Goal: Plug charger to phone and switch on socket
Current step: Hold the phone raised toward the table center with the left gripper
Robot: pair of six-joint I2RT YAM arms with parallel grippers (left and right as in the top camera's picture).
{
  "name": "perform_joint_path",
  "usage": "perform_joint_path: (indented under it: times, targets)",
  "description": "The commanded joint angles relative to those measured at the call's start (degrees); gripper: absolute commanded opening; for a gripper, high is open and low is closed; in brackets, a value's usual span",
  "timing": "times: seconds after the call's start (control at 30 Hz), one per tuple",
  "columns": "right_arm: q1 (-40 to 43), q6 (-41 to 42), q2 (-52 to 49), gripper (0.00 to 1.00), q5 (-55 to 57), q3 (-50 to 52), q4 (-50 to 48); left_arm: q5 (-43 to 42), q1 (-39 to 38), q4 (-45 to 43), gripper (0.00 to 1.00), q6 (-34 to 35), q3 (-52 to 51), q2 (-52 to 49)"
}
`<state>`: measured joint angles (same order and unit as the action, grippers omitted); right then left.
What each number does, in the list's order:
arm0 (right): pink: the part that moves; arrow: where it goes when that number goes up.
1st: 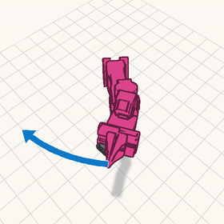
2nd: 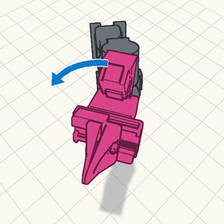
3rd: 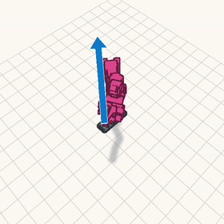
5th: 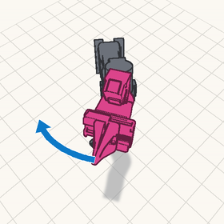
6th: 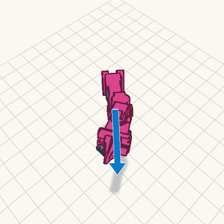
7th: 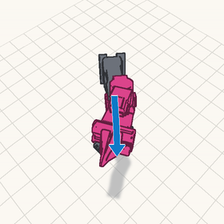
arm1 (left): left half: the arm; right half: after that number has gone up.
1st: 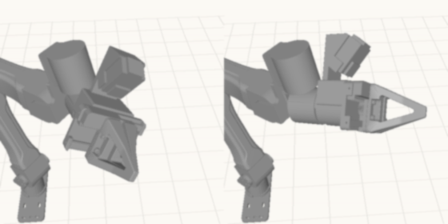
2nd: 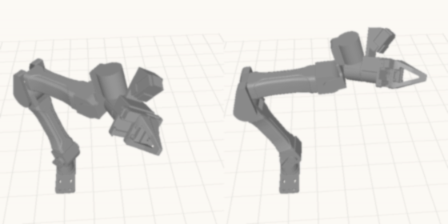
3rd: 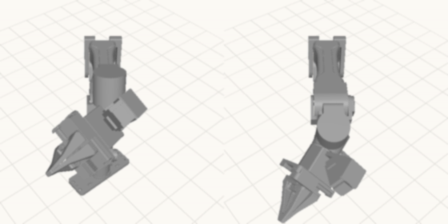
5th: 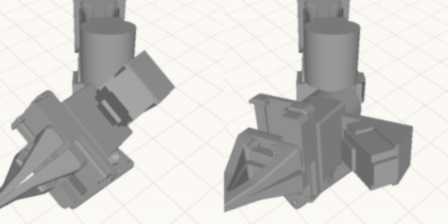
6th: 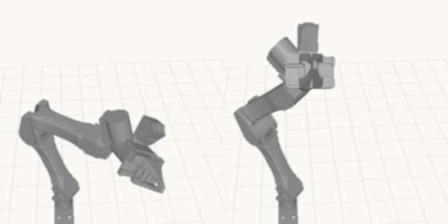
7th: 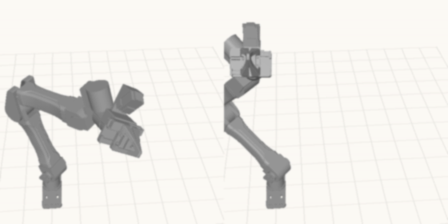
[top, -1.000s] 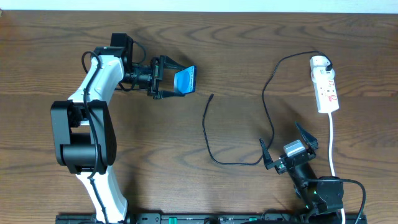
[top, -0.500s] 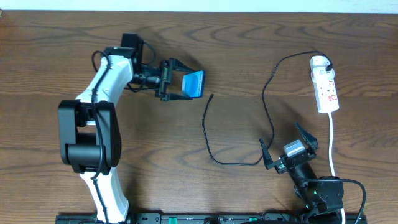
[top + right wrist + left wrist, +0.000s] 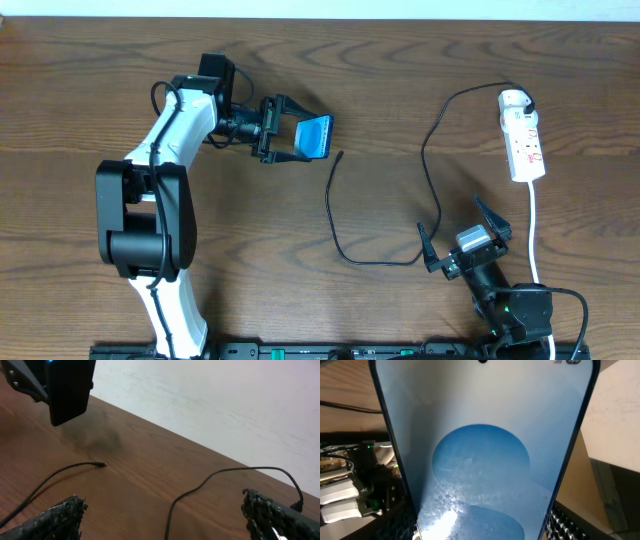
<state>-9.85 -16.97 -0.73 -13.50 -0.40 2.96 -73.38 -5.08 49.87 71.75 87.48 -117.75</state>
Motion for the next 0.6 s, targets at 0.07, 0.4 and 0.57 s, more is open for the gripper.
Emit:
perform_joint_path:
  times: [0.07,0.4,0.57]
  targets:
    - [0.39,0.63,0.35,0.99,-0.35,0.09,0.22,-0.55,0.22,0.13,0.57,0.33,1.27,0.96]
    - [0.39,0.66,0.35,0.99,-0.35,0.09,0.22,1.31,0.24,0.09,0.58,0.13,1.27,0.96]
    - [0.39,0.63,0.35,0.99,-0.35,0.09,0.22,1.77,0.24,-0.07,0.57,2.29,1.27,0.96]
